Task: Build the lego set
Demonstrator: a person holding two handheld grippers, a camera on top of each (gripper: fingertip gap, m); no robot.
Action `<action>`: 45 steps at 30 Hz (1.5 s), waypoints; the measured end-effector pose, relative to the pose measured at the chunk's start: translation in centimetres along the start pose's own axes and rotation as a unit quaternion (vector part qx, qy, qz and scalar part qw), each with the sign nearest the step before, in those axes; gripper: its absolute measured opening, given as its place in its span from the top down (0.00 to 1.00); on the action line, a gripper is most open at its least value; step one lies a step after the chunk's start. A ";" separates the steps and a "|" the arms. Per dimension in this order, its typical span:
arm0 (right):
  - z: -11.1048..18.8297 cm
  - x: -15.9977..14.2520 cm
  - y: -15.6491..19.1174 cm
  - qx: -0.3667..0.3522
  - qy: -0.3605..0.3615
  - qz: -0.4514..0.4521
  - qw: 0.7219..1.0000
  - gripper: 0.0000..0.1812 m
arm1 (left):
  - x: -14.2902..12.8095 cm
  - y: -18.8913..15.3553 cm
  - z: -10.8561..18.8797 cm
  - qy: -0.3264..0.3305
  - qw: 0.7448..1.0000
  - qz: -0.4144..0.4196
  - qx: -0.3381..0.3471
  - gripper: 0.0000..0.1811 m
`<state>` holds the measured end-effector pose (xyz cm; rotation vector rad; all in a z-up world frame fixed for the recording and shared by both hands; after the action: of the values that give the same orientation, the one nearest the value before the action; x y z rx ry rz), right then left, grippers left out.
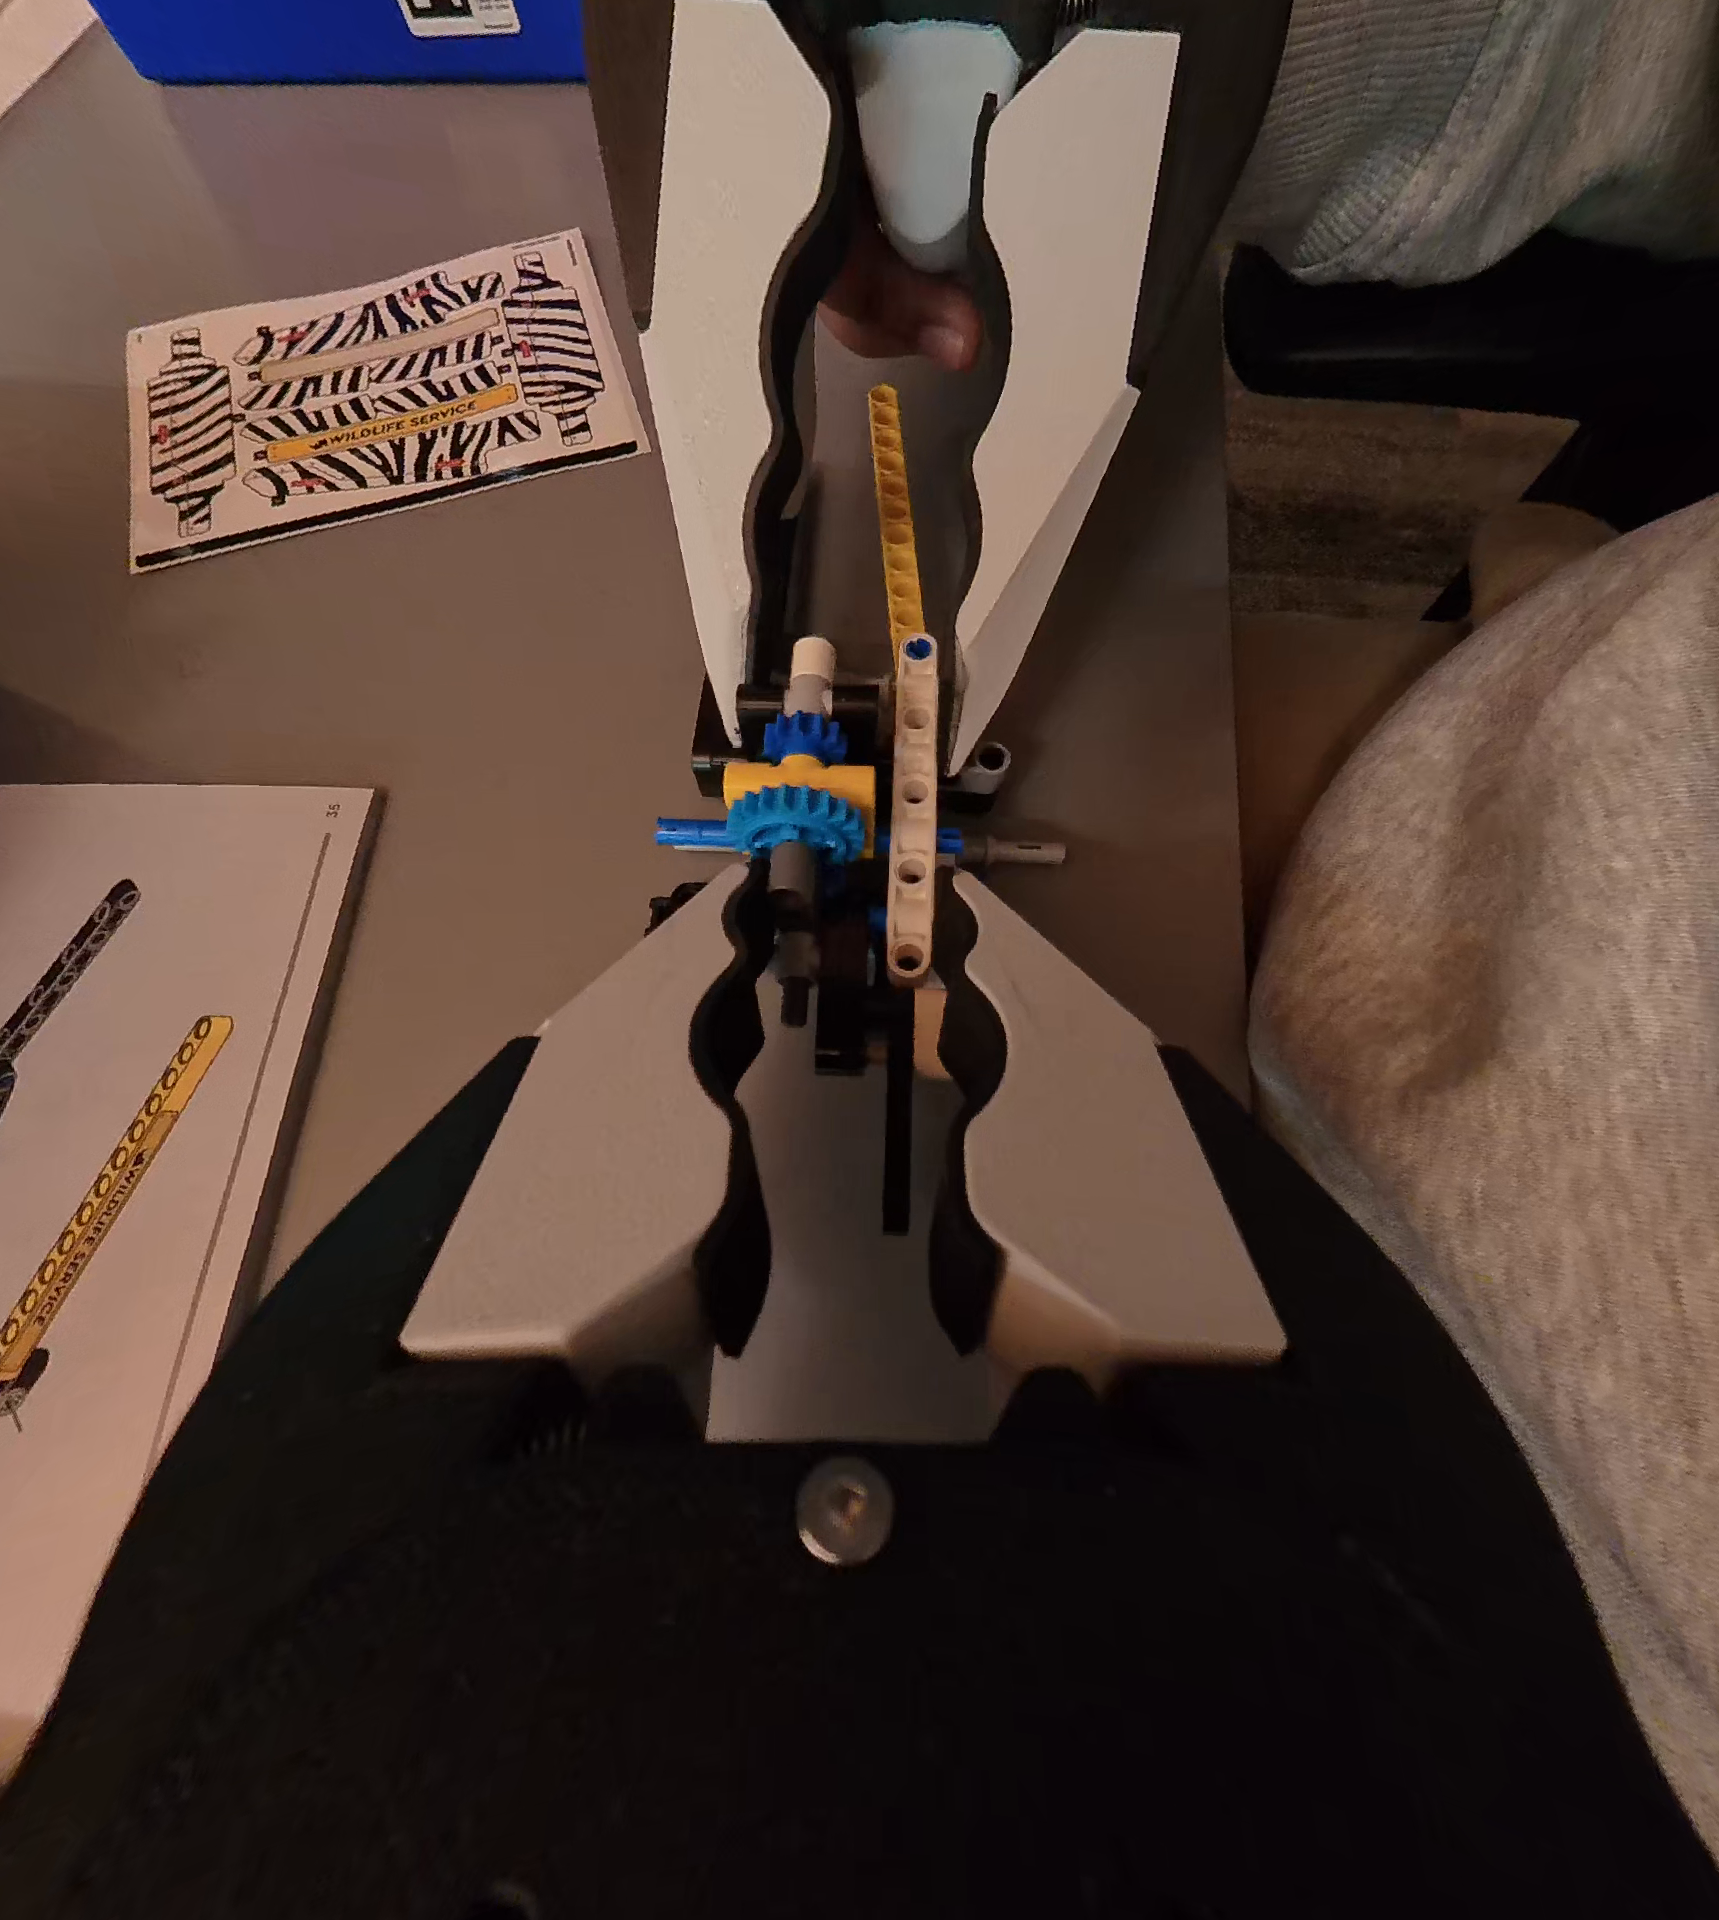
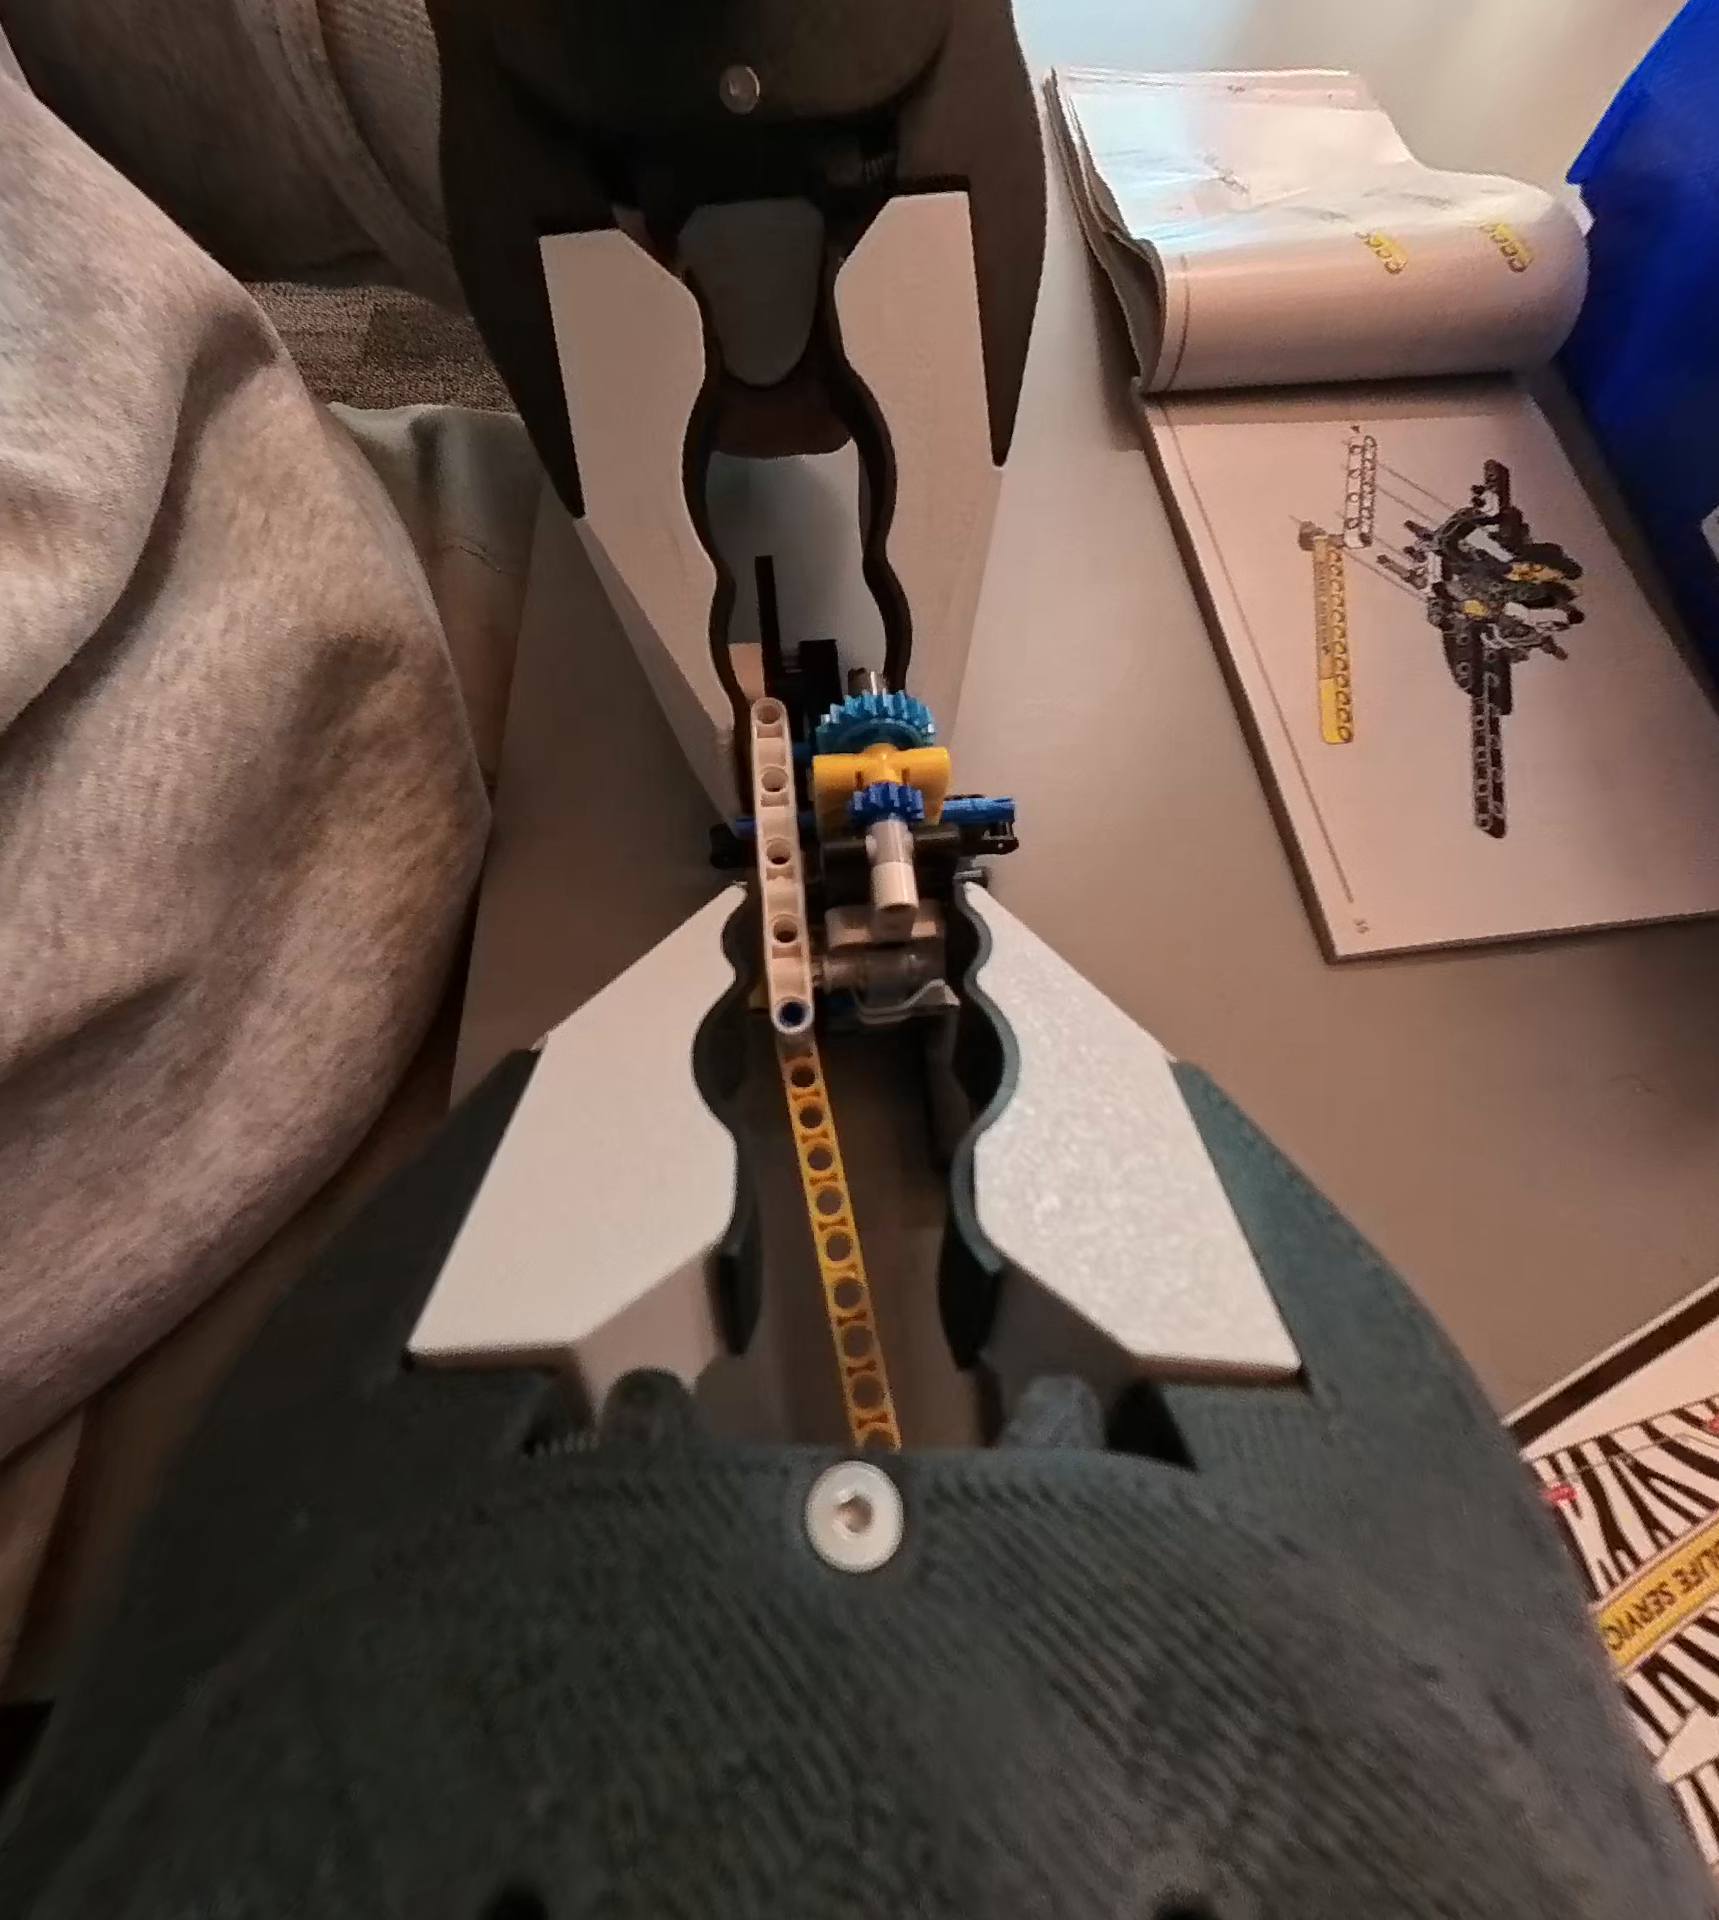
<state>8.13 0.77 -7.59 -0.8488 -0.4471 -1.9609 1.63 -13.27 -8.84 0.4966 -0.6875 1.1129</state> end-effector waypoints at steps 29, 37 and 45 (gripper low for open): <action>0.2 -0.1 0.0 -0.005 0.001 0.006 1.000 0.84 | 0.2 0.0 -0.1 0.004 1.000 0.009 -0.004 0.85; 0.2 -0.1 0.1 -0.006 0.000 0.005 1.000 0.84 | 0.1 -0.1 0.2 0.008 1.000 0.016 -0.010 0.82; 0.1 -0.1 0.2 -0.002 -0.004 0.002 1.000 0.83 | -0.4 0.1 0.5 0.003 1.000 0.014 -0.008 0.80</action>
<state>8.37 0.75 -7.58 -0.8610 -0.4456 -1.9555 1.31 -13.86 -8.76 0.4708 -0.6992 1.1346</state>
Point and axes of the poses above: each gripper's, where its closed fingertips meet, z back along the fingers, x out of its top, y = z × x across the jaws, the point moved 9 cm from there along z, back along the fingers, and after that the axes turned 8 degrees about y, right-handed, at the moved point
